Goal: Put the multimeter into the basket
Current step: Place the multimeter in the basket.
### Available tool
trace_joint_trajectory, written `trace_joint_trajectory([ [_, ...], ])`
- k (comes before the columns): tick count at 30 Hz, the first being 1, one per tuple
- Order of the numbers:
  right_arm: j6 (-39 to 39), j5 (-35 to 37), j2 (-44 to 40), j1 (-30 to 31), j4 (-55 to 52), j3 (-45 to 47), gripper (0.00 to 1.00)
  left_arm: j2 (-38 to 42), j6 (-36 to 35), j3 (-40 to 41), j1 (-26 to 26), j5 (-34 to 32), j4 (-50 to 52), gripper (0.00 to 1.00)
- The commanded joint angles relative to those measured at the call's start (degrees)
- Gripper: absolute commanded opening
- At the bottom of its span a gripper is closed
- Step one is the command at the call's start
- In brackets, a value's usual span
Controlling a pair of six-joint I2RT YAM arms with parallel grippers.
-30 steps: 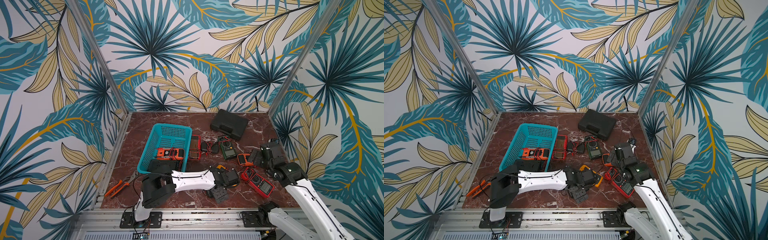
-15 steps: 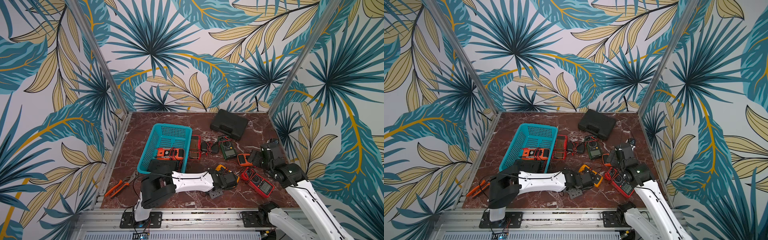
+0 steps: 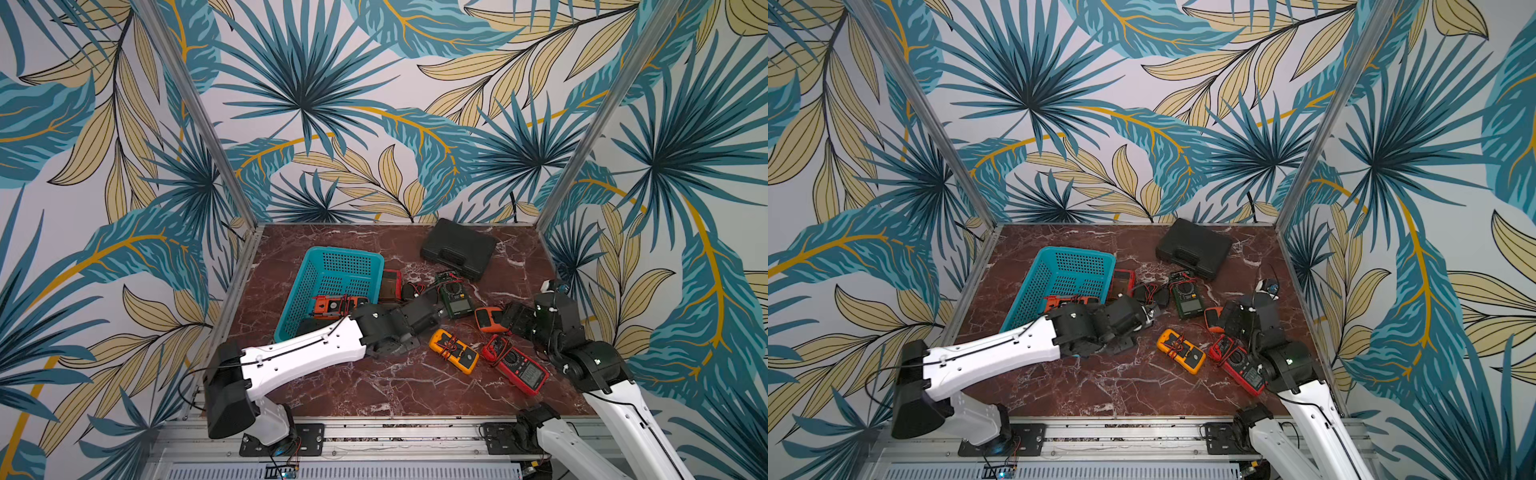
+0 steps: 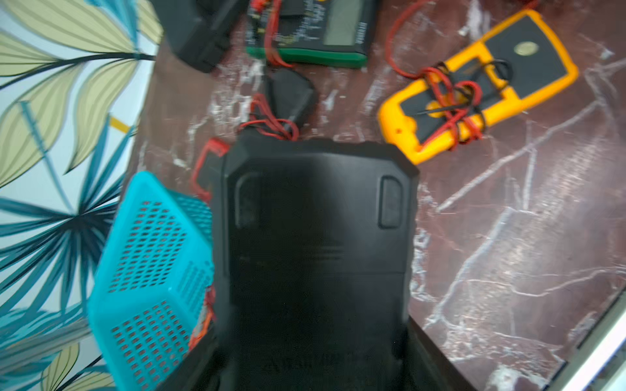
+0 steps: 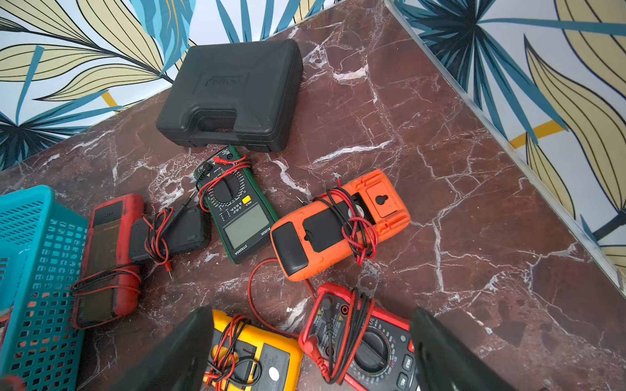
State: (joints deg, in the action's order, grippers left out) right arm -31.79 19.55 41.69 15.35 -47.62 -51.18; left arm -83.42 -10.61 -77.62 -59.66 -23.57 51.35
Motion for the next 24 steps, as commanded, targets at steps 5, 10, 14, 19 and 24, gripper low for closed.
trace_joint_trajectory([
  [5, 1.2, -3.8, 0.2, -0.2, 3.4, 1.7, 0.92, 9.2, -17.7, 2.6, 16.7, 6.4, -11.0, 0.0],
  [10, 1.6, -3.8, 0.3, -0.3, 3.7, 1.3, 0.92, 6.5, -28.0, 2.2, 27.9, 13.4, -11.4, 0.0],
  [14, 1.5, -3.0, -0.2, -0.3, 3.7, 0.7, 0.92, 2.2, -36.6, 0.9, 36.5, 19.7, -9.1, 0.0],
  [19, 0.5, -2.2, 0.4, -0.2, 3.9, 0.3, 0.92, -5.4, -44.1, -3.1, 42.5, 24.1, -8.1, 0.0],
  [24, -0.1, -1.2, 1.4, -0.2, 3.8, 0.5, 0.92, -15.3, -48.6, -9.9, 44.8, 22.4, -3.2, 0.0],
])
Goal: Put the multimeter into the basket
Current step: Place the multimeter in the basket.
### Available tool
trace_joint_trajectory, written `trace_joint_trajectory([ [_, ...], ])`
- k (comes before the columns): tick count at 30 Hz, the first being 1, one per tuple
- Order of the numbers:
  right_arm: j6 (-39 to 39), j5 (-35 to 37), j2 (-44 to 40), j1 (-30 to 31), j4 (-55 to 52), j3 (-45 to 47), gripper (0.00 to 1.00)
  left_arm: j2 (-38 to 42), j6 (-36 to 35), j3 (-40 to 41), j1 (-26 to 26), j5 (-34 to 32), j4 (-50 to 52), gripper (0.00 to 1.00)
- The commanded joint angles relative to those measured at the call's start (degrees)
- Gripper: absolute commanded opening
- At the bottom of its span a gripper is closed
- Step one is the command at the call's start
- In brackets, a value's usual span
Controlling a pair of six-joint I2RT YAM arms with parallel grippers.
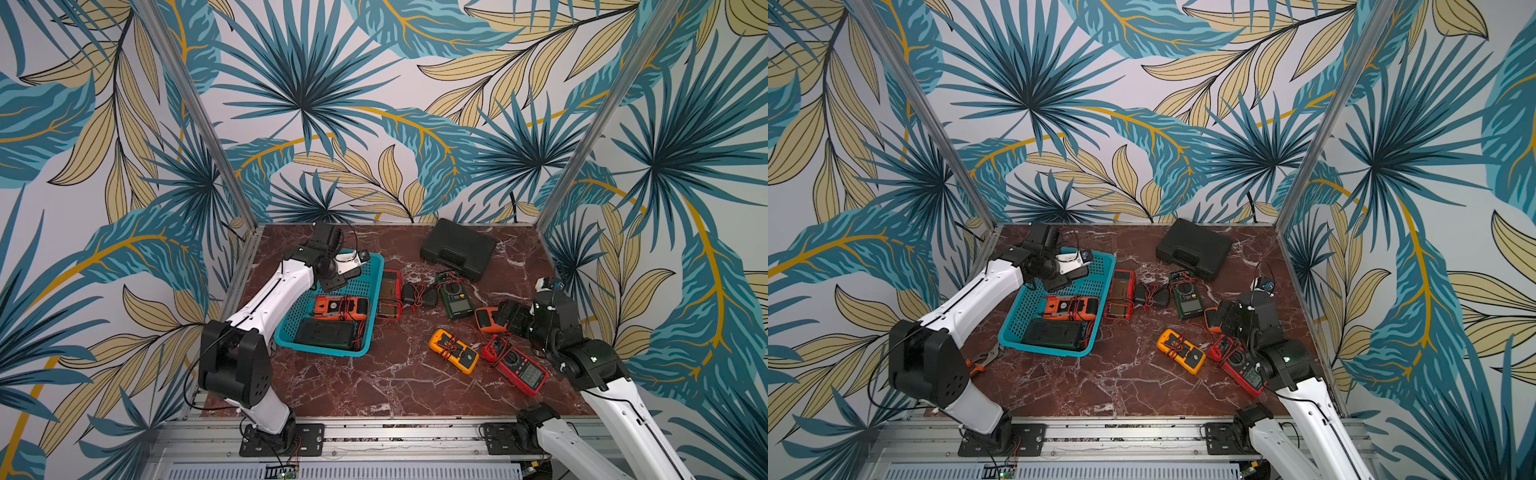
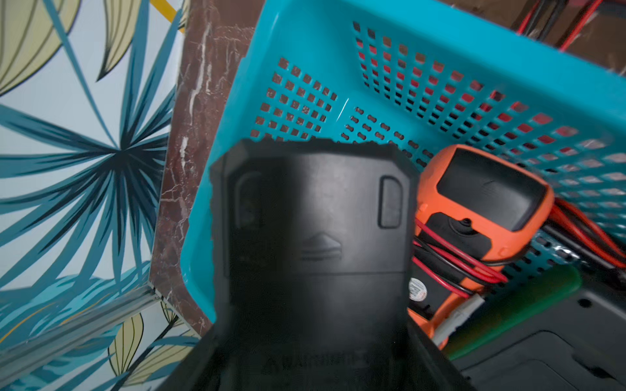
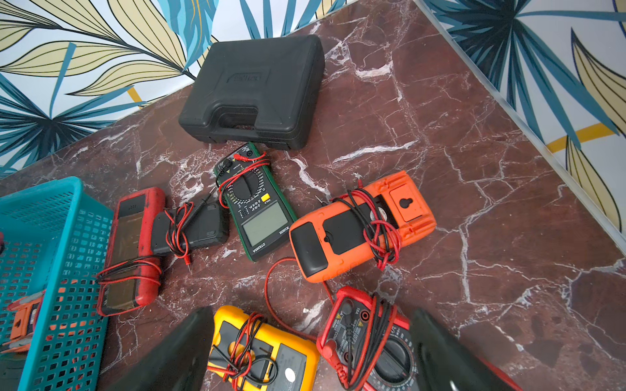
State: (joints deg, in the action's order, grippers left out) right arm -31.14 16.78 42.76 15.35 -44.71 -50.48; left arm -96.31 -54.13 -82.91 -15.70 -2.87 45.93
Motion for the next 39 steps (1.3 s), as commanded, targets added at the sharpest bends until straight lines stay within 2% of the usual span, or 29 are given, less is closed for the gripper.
trace_joint_trajectory([
  [1, -0.9, 1.7, 0.4, -0.3, 0.9, 0.0, 0.92, -4.2, -5.7, -6.0, 1.2, 1.7, 3.3, 0.0],
  [5, -1.4, 2.3, 0.7, -0.2, 0.9, 0.2, 0.92, -9.1, -8.3, -8.0, 2.1, 1.3, 3.3, 0.0],
  [15, -2.1, 3.3, 1.6, -0.2, 1.0, 0.4, 0.92, -14.6, -12.6, -10.6, 3.1, 4.9, 3.7, 0.0],
  [25, -2.4, 2.7, 3.1, -0.2, 1.2, 0.2, 0.93, -20.6, -14.2, -14.0, 2.9, 5.7, 7.4, 0.13],
  [28, -2.5, 2.6, 3.4, -0.2, 1.4, 0.1, 0.93, -21.7, -14.8, -13.8, 2.5, 5.1, 7.2, 0.26],
  [29, -2.5, 2.5, 3.5, -0.3, 1.4, 0.1, 0.93, -22.0, -14.9, -13.6, 2.3, 4.7, 6.8, 0.4],
  [31, -2.5, 2.1, 4.0, -0.2, 1.6, 0.0, 0.93, -23.0, -14.9, -13.6, 2.2, 3.2, 6.0, 0.88],
  [32, -2.4, 1.8, 4.2, -0.3, 1.6, 0.0, 0.93, -23.4, -14.8, -13.6, 2.1, 2.6, 6.0, 0.99],
  [39, -1.6, 0.7, 5.1, -0.3, 1.6, -0.1, 0.93, -22.2, -13.7, -14.3, 2.0, 2.8, 5.8, 1.0],
])
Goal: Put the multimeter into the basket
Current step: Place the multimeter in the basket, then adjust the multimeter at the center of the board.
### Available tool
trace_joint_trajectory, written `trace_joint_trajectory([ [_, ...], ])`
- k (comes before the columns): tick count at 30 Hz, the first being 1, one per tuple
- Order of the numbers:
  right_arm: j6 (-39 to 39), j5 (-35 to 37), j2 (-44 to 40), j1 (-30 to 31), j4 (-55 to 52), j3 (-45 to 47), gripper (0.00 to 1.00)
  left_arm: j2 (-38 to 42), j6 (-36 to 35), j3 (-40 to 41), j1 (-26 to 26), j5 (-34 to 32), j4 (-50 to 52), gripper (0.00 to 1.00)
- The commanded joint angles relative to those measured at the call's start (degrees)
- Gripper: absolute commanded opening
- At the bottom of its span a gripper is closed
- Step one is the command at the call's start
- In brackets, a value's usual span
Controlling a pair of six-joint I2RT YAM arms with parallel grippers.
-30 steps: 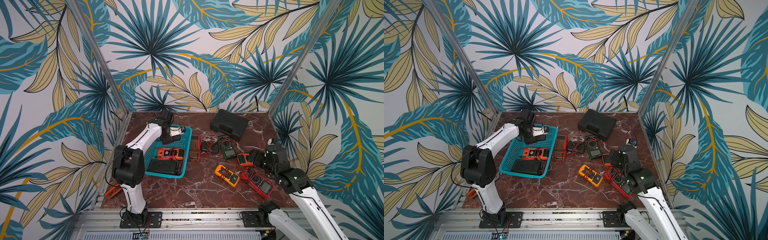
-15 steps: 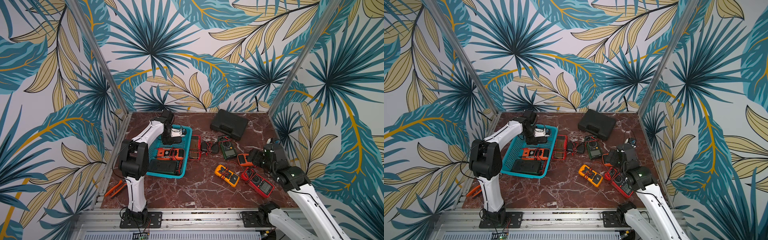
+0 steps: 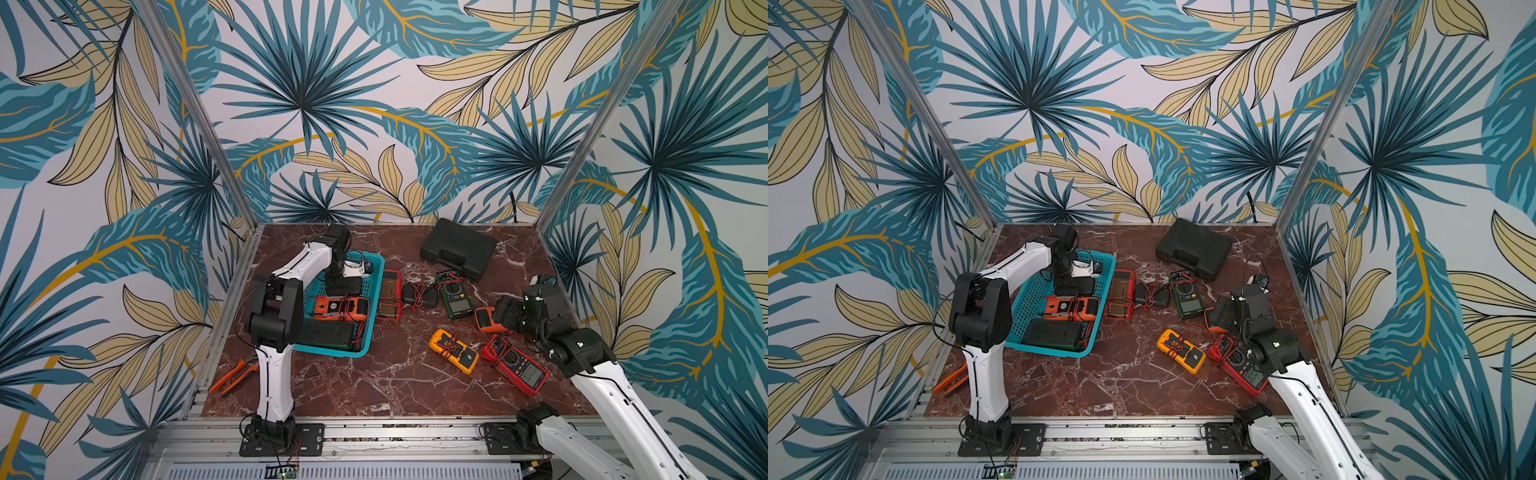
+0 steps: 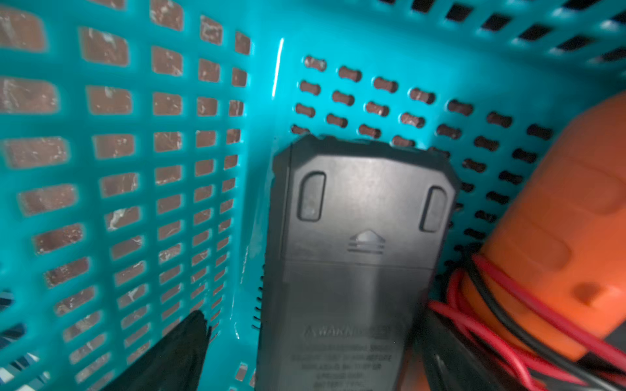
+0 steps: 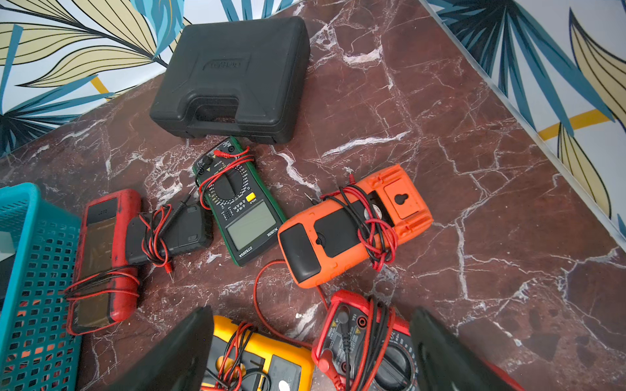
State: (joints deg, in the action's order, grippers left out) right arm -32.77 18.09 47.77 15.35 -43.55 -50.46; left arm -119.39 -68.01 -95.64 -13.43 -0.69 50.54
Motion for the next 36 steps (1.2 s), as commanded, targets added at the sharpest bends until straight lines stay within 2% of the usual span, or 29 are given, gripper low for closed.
trace_joint_trajectory([
  [1, 0.3, -0.9, 0.2, -0.3, 0.4, -0.2, 0.93, 1.7, 0.2, -1.5, -0.3, 0.6, 1.3, 1.0],
  [8, 2.6, -4.8, 3.1, -0.2, 0.3, -1.9, 0.92, 9.9, 2.3, -1.9, -0.8, 0.8, 1.4, 1.0],
  [11, 3.5, -7.0, 4.7, -0.3, 0.2, -2.4, 0.9, 13.5, 6.5, -3.3, -0.8, 1.5, 2.2, 1.0],
  [16, 5.2, -9.6, 7.2, -0.2, 0.2, -2.8, 0.88, 17.0, 25.6, -10.7, -1.5, 1.2, 4.8, 1.0],
  [19, 6.6, -10.2, 9.2, -0.2, -0.6, -3.7, 0.87, 20.1, 37.6, -11.5, -3.4, -0.1, 3.9, 1.0],
  [22, 8.5, -12.1, 10.9, -0.2, -1.0, -4.3, 0.86, 25.1, 53.6, -6.5, -6.5, -4.3, -2.5, 1.0],
  [24, 9.9, -13.8, 11.7, -0.3, -1.6, -4.5, 0.85, 29.9, 65.7, 0.1, -8.8, -4.1, -7.8, 1.0],
  [27, 11.2, -14.5, 12.2, -0.3, -2.5, -4.3, 0.85, 36.2, 78.5, 11.5, -13.2, -5.3, -17.2, 1.0],
  [30, 12.8, -17.9, 12.4, -0.3, -2.7, -3.5, 0.85, 39.3, 85.6, 18.7, -18.9, -7.5, -22.4, 1.0],
  [36, 14.3, -21.6, 13.1, -0.3, -2.6, -1.3, 0.82, 39.4, 92.3, 25.7, -32.8, -17.0, -26.7, 1.0],
])
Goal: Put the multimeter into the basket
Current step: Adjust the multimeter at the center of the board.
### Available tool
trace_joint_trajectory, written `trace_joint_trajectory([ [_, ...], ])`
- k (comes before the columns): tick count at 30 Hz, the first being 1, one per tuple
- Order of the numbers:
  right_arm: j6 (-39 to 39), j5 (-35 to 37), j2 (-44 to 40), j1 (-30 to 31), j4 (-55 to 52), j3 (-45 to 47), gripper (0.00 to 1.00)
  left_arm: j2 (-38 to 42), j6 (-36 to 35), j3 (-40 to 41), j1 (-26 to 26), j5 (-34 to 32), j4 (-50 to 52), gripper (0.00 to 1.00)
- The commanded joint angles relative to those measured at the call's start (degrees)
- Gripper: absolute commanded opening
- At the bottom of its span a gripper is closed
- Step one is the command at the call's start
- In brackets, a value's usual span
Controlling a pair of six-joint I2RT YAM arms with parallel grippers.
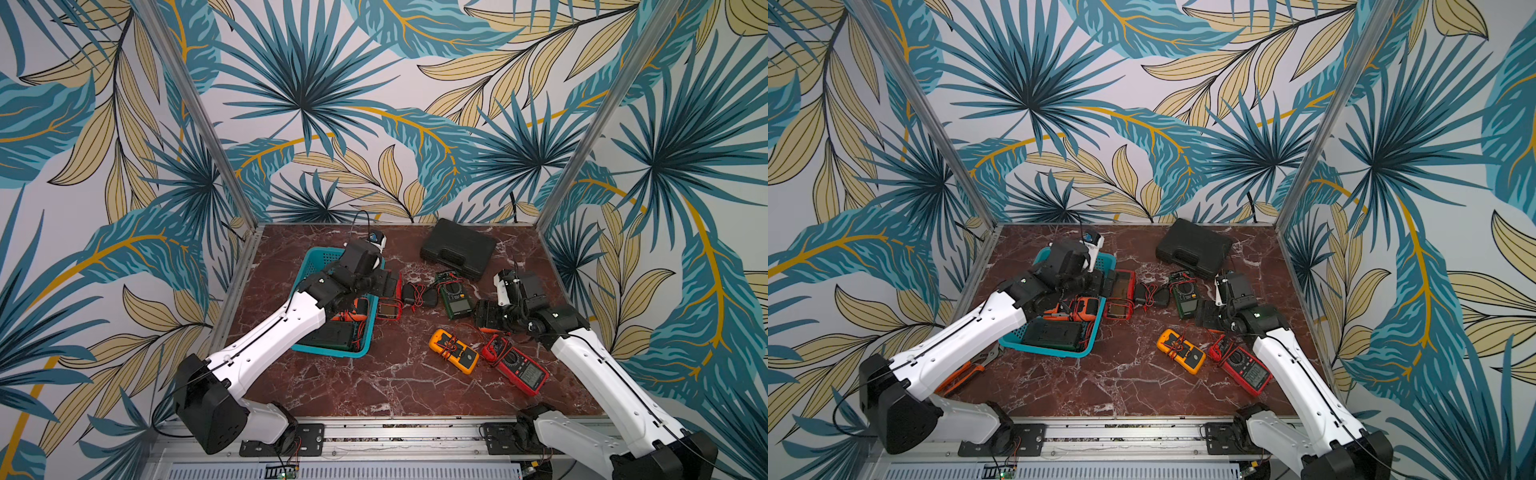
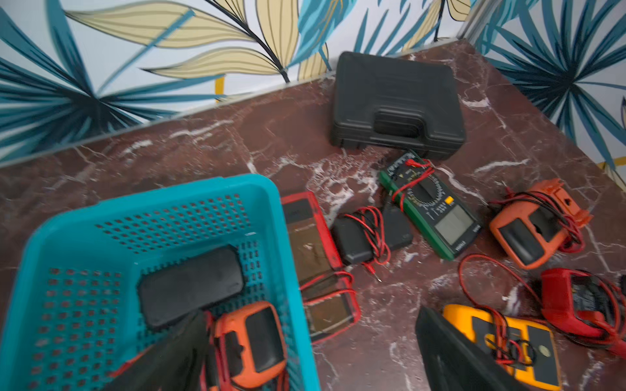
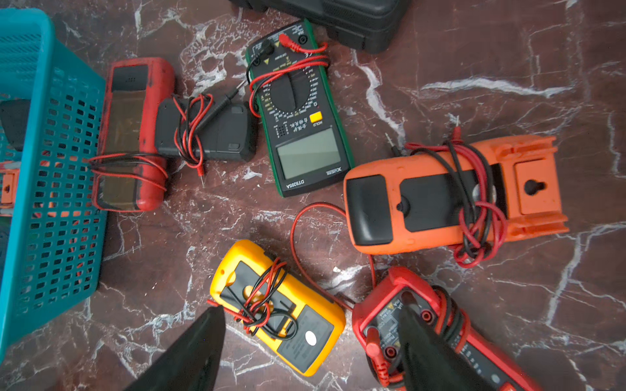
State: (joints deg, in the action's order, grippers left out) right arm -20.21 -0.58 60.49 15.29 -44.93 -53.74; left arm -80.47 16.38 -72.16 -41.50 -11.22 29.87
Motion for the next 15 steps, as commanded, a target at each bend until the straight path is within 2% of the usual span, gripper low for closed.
trace_joint_trajectory([
  [1, 1.7, -3.5, 0.3, -0.3, -1.1, 2.3, 0.81, 0.0, 8.7, 3.1, -6.8, -7.5, -7.0, 1.0],
  [5, 1.0, -8.2, 1.6, -0.3, -0.7, 3.3, 0.79, -3.7, 11.5, 4.7, -15.6, -12.7, -9.2, 1.0],
  [10, -0.7, -12.0, 4.3, -0.3, 2.8, 6.5, 0.78, -9.5, 12.7, 1.0, -24.1, -20.4, -4.0, 1.0],
  [12, -1.6, -13.3, 5.0, -0.2, 4.9, 7.8, 0.77, -11.1, 13.4, 0.4, -26.1, -23.3, -2.9, 1.0],
  [15, -2.8, -13.5, 6.5, -0.2, 7.4, 9.0, 0.76, -12.6, 16.1, 1.3, -27.1, -21.9, -2.6, 1.0],
])
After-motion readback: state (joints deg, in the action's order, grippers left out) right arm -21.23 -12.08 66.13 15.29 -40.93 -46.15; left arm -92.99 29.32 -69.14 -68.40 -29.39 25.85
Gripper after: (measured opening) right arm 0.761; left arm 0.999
